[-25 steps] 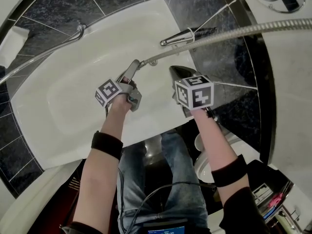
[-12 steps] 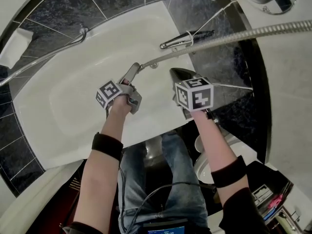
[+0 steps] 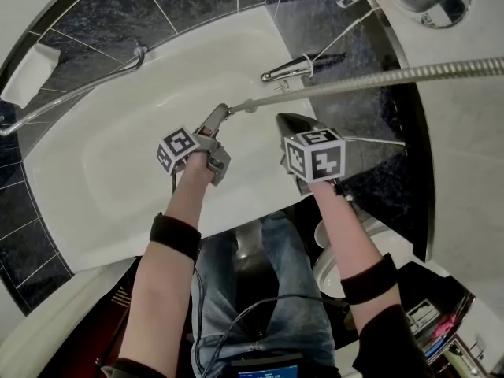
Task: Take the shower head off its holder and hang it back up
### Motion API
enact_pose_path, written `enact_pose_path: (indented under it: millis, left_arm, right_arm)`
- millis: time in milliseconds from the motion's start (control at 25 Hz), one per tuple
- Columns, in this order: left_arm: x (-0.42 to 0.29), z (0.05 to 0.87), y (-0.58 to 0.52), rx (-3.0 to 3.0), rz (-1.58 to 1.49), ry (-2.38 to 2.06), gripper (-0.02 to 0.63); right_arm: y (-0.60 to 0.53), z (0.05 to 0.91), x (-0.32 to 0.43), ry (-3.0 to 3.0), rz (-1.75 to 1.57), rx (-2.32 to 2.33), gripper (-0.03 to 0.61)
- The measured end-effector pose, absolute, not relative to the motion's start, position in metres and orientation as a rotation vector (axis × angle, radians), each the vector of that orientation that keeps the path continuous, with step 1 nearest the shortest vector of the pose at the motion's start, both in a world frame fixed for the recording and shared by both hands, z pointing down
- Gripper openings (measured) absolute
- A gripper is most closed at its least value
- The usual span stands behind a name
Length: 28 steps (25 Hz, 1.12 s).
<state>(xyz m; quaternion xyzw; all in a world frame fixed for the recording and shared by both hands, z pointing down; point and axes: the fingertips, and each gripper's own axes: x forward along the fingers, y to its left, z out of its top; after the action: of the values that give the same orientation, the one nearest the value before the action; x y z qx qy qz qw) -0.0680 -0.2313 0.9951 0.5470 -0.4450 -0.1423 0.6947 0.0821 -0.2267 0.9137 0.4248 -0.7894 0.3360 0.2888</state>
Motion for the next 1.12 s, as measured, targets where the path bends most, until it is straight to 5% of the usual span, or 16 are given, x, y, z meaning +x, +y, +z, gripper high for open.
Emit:
enact_pose_path:
  millis: [280,320,400,440,1120]
  left_arm:
    - [-0.068,0.993,-0.225,1.176,-0.257,-0.98,0.317]
    - [-0.07,0.992,-0.225,1.184,-0.245,-0.989,0.269]
    - [-0.074,0.991,-0.224,1.221,-0.192,-1.02,0.047]
    - [-0.074,0.99,-0.225,1.243,-0.161,-1.034,0.009]
    - [-0.087,0.878,-0.232,1.555,-0.127,-1.138,0.008]
  right_arm:
    - [-0.227,0.905,0.077,-2.117,0.894,1.133,0.016]
    - [-0.227,0.904,0.077,-2.118,0.895,1.133,0.015]
    - [-0.226,0.904,0.078,-2.116,0.896,1.135,0.015]
    - [-0.225,0.905,0.079,-2.113,0.897,1.137,0.015]
    - [-0.208,0.857,0.086,-2.095,0.91,1.16,0.016]
